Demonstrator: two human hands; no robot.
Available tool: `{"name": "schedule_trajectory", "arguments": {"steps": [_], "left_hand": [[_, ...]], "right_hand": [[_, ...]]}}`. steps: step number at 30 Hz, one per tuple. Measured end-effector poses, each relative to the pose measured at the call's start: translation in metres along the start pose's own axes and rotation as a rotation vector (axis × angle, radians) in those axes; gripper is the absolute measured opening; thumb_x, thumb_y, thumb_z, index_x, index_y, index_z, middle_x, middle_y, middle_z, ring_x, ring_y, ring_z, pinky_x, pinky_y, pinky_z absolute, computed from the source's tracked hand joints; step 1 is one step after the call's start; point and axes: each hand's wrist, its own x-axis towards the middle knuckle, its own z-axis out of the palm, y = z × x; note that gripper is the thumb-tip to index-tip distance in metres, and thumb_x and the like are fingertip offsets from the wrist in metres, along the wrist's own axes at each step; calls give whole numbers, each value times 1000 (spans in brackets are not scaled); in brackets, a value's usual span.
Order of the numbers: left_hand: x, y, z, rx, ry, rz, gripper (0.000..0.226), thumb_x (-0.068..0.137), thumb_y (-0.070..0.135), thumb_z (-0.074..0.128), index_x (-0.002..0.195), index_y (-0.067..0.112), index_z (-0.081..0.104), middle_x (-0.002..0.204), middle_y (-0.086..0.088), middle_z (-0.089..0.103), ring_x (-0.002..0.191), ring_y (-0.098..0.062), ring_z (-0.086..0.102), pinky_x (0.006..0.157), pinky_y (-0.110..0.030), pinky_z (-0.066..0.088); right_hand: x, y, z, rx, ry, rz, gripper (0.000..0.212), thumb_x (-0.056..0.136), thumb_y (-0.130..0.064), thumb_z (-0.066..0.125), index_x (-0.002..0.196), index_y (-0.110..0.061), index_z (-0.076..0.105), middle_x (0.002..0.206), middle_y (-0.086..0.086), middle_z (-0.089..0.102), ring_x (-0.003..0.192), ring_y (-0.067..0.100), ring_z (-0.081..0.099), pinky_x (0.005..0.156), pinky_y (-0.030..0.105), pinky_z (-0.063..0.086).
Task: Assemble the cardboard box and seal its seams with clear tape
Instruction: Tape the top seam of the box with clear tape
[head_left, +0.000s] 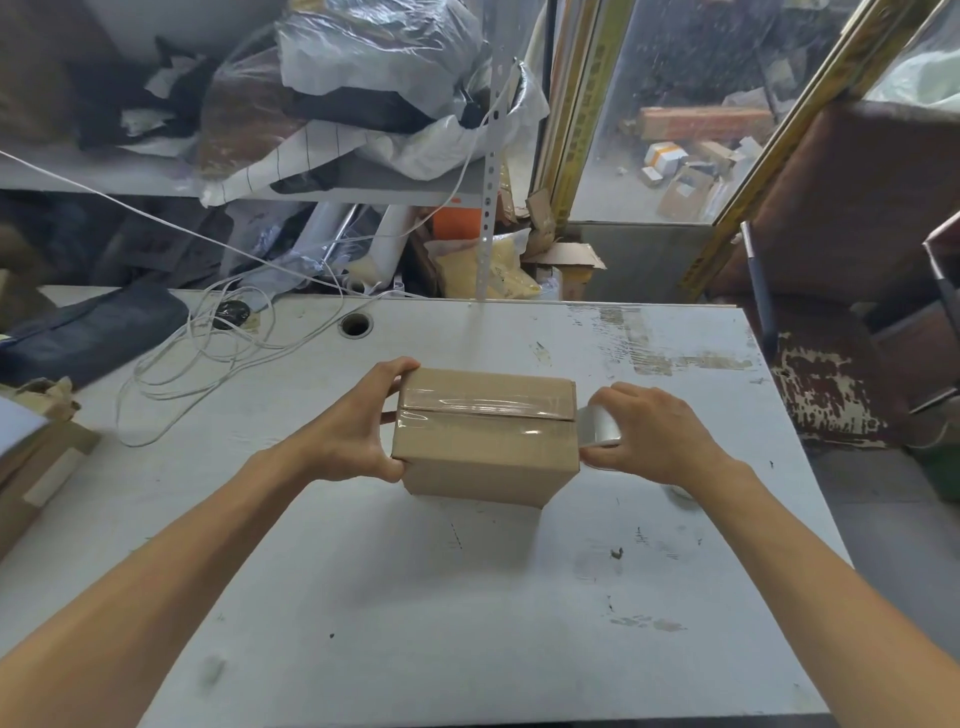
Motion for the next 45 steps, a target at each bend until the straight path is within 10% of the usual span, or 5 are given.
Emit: {"name": "schedule_trajectory", "arguments": {"steps": [14,18,24,30,45], "left_hand": [[-7,-1,1,-58,-39,-108,110,67,24,85,150,46,16,143,14,29,131,-6,42,101,-20,45],[-6,17,11,-392,88,-214,69,78,62,60,141,45,37,135,8,49,119,-10,58,100,-33,47],[14,24,43,-52,386,-271,30,104,39,43,131,31,33,112,-3,55,91,-19,56,71,-30,40],[12,9,42,-605,245,-249,43,102,45,47,140,55,29,146,-4,39,114,-24,57,96,-43,48],[27,46,38,971,60,-75,97,81,67,-10,156,5,-5,165,-10,-18,150,-23,-23,123,-44,-9]], "right_hand": [[2,-14,-8,91,-135,132,94,60,-95,24,117,-30,61,95,-11,55,89,12,52,88,37,37],[3,-14,-8,95,-149,134,89,65,-94,34,121,-30,61,96,-11,55,90,12,50,88,36,35],[5,-14,-6,99,-141,132,86,68,-90,35,124,-30,60,97,-11,56,90,12,50,88,36,35],[5,-15,-7,104,-151,139,90,66,-91,32,125,-30,59,98,-11,55,90,11,49,90,37,35],[6,-14,-6,92,-187,121,97,61,-97,25,125,-32,58,99,-11,55,94,12,50,89,35,31]]}}
